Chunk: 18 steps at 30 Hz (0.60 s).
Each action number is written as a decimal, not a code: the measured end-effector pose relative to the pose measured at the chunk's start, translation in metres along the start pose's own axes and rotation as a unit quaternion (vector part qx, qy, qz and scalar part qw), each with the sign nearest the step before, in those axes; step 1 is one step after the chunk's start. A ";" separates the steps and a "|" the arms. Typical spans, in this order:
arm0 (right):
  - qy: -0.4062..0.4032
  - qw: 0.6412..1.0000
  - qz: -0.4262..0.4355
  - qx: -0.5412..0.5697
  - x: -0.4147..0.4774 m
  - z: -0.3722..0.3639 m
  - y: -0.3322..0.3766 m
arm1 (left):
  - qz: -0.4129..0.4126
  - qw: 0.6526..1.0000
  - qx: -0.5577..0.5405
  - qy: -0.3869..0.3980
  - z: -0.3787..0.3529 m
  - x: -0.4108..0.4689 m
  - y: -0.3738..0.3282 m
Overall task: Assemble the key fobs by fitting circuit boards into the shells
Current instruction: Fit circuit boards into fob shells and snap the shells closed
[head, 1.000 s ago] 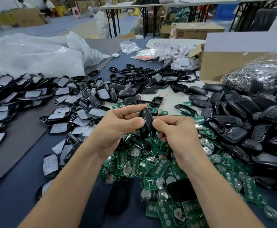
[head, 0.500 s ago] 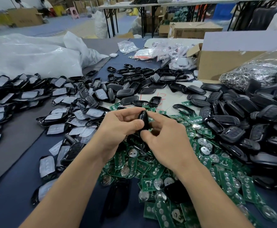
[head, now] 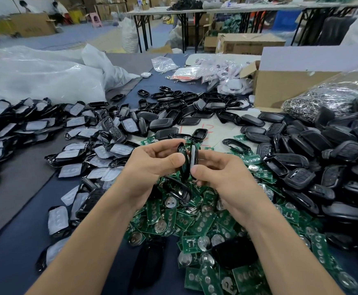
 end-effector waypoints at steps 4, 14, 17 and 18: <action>-0.005 0.998 0.022 -0.051 -0.002 -0.001 0.001 | -0.008 0.999 0.046 -0.001 -0.002 -0.002 -0.001; -0.036 0.983 0.064 -0.170 -0.006 -0.007 0.007 | -0.031 0.995 0.087 -0.026 -0.002 -0.001 -0.003; -0.043 0.975 0.086 -0.201 -0.008 -0.008 0.009 | -0.029 0.995 0.092 -0.023 -0.002 -0.002 -0.003; -0.051 0.970 0.095 -0.216 -0.009 -0.008 0.009 | -0.026 0.995 0.094 -0.021 -0.003 -0.002 -0.002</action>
Point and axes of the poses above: each hand's wrist, its own x-axis towards the middle knuckle, its own z-axis out of the back of the hand, y = z × x, the point moved 6 cm from there along x, towards the middle knuckle, and after that the axes turned 6 degrees about y, right-handed, at the moved point
